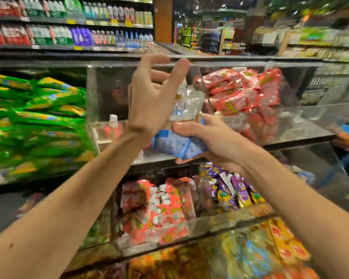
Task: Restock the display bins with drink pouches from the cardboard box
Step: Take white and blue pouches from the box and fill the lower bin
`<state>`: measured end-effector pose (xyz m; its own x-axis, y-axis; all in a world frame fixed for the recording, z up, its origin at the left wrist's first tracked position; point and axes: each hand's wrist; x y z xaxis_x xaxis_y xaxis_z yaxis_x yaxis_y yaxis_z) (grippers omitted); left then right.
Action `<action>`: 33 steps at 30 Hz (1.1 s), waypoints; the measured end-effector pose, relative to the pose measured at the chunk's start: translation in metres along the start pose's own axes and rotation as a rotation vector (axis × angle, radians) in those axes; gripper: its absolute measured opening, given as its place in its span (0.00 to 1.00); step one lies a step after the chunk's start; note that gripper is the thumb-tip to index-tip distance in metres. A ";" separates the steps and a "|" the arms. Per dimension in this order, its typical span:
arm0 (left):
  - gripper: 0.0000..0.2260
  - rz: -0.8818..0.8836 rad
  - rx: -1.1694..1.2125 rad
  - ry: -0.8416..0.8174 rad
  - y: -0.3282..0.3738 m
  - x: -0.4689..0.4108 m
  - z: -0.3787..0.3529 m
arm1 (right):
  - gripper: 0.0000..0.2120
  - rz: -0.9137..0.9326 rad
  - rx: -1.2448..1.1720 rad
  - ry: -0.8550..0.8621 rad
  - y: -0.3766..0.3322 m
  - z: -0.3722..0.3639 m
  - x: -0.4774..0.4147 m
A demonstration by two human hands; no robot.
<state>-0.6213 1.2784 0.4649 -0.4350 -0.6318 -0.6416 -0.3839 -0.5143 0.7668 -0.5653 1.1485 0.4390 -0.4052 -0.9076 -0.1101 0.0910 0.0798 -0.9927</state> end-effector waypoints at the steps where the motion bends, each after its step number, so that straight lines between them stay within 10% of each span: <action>1: 0.15 -0.077 -0.073 0.077 -0.004 0.012 -0.009 | 0.13 0.015 -0.045 0.025 0.011 0.008 0.011; 6: 0.14 -0.321 -0.384 -0.129 -0.019 0.124 -0.074 | 0.14 0.019 -0.127 0.273 0.092 0.075 0.086; 12: 0.23 0.191 -0.329 -0.437 -0.041 0.251 -0.185 | 0.03 -0.321 -0.180 0.443 0.164 0.168 0.191; 18: 0.26 0.502 -0.238 -0.561 -0.033 0.304 -0.290 | 0.17 -0.478 -0.326 0.606 0.174 0.249 0.266; 24: 0.25 0.671 -0.189 -0.609 -0.048 0.324 -0.337 | 0.10 -0.528 -0.170 0.702 0.202 0.300 0.293; 28: 0.17 1.002 0.056 -0.488 -0.063 0.319 -0.354 | 0.30 -0.561 -0.140 0.640 0.211 0.320 0.295; 33: 0.07 1.107 0.157 -0.409 -0.087 0.297 -0.384 | 0.30 -0.532 -0.105 0.655 0.215 0.373 0.283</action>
<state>-0.4042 0.9125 0.2150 -0.8094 -0.4412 0.3876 0.2810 0.2886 0.9153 -0.3207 0.7550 0.2128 -0.8176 -0.4162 0.3978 -0.3326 -0.2226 -0.9164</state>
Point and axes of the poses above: each hand's wrist, its own x-axis away from the middle knuckle, its own z-axis out of the back of the hand, y = z × x, and after that the axes turned 3 degrees about x, right-handed
